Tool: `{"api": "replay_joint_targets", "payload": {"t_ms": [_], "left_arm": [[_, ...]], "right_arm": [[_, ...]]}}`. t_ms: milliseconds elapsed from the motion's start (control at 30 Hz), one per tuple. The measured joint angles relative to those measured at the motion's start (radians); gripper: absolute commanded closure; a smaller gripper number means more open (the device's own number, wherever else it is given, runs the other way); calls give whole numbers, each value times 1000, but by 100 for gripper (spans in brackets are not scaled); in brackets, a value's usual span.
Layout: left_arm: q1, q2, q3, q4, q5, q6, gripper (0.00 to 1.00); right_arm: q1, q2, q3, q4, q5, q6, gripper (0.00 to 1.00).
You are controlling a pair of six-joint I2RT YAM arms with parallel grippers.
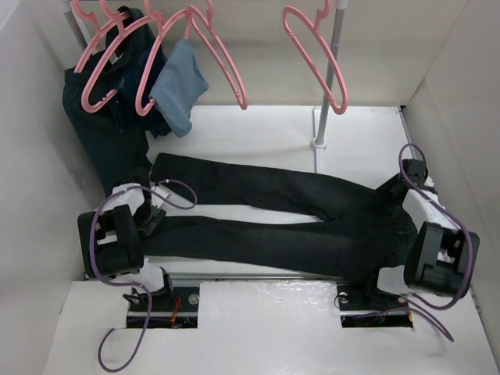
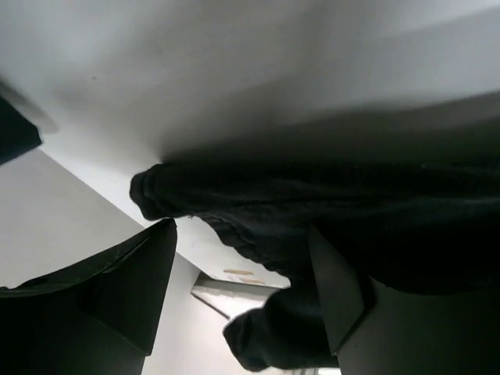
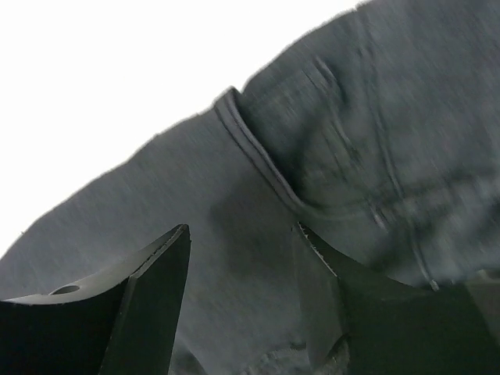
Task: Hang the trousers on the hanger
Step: Flatten out the trousers at the center of the board.
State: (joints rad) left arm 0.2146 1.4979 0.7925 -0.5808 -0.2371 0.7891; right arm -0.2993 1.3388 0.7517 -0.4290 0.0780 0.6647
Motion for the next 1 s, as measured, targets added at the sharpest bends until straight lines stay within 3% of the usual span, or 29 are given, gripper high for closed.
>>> {"api": "replay_joint_targets", "payload": {"t_ms": [33,133,200,267,333,600,633,733,767,867,967,1000], "left_arm": [[-3,7,-2,14,-5,-5,37],[-5,11,-2,74,-4,-23,74],[-6,20,-6,114,-5,-27,100],[-6,35,-13,150,-14,-31,100],[-8,51,-13,179,-37,-40,100],[-10,53,68,331,-130,-91,99],[-11,52,90,327,-128,-92,83],[-18,51,142,296,-85,-99,69],[-23,45,146,283,-63,-99,60],[-48,8,143,211,14,-99,50],[-106,-73,148,148,126,-124,47],[-126,-95,161,132,159,-143,47]], "right_arm": [[0,31,19,11,0,-6,40],[0,103,53,36,0,-19,44],[0,135,57,48,0,-28,57],[0,165,62,51,0,-33,66],[0,206,84,51,1,-42,82],[14,359,294,45,6,-96,93],[19,367,316,47,5,-104,89],[26,370,360,48,1,-129,67],[27,364,365,48,0,-138,47],[27,312,365,33,7,-159,14],[10,228,366,18,30,-172,7],[-4,210,375,7,36,-174,0]]}}
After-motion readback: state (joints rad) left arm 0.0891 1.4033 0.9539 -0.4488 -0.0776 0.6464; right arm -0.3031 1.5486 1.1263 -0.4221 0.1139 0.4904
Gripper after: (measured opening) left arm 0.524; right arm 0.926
